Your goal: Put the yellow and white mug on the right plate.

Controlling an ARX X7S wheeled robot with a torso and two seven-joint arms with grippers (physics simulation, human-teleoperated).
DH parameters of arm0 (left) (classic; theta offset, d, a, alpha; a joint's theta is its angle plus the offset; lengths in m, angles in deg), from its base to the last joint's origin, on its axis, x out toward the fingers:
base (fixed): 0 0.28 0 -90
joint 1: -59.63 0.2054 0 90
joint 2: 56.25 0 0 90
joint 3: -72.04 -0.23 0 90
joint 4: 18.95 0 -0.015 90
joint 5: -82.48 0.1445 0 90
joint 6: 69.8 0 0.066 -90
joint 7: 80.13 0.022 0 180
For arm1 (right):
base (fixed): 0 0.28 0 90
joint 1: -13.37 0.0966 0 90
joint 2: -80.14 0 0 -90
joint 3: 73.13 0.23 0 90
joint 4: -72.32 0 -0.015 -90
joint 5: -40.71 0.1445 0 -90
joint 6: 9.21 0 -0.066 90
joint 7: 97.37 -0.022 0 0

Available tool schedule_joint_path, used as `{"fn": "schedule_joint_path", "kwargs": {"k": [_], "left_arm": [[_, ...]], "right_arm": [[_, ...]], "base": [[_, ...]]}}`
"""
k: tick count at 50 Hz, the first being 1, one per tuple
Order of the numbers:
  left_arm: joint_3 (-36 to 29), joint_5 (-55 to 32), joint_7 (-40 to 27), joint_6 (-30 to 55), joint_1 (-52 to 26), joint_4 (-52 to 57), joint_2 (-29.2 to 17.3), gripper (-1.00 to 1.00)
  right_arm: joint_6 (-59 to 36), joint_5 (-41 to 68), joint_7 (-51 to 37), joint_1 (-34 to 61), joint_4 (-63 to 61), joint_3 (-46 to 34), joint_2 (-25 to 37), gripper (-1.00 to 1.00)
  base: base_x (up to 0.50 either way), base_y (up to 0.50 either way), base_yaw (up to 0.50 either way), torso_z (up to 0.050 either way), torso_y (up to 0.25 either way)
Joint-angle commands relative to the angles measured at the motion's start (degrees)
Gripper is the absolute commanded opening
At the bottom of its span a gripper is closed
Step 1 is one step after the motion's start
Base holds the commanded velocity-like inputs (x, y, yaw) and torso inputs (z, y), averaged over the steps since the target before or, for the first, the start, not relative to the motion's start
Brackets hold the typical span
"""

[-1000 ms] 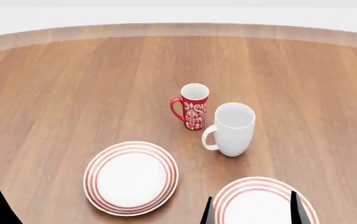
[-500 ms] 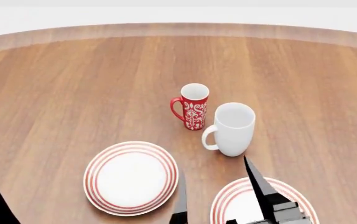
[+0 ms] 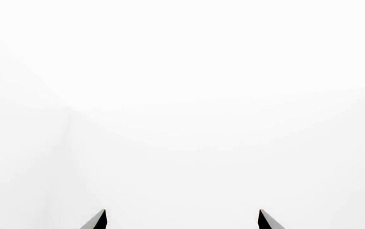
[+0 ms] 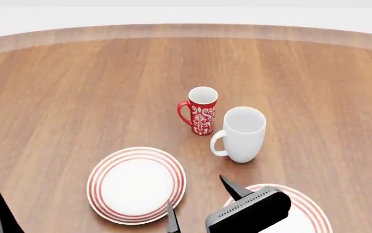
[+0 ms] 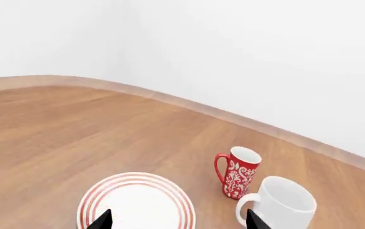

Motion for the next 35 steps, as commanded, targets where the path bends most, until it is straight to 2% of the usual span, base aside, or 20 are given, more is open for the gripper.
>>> {"fn": "schedule_joint_path", "kwargs": {"k": [1,15,35], "left_arm": [[1.11,0.73,0.75,0.12,0.14,0.31,0.74,1.00],[0.59,1.48,0.09,0.52,0.24,-0.13,0.64,1.00],[-0.43,1.98,-0.50,0.69,0.28,-0.53,0.03,1.00]], "right_arm": [[-3.90,0.13,5.59,-0.19,1.23,-1.93,1.37,1.00],[-4.68,0.36,8.80,-0.94,0.87,-3.83,4.40,1.00],[-2.74,0.42,9.75,-2.51,0.54,-5.97,3.99,1.00]], "base": [[0.00,0.00,0.00,0.000,0.000],[0.00,0.00,0.00,0.000,0.000],[0.00,0.00,0.00,0.000,0.000]]}}
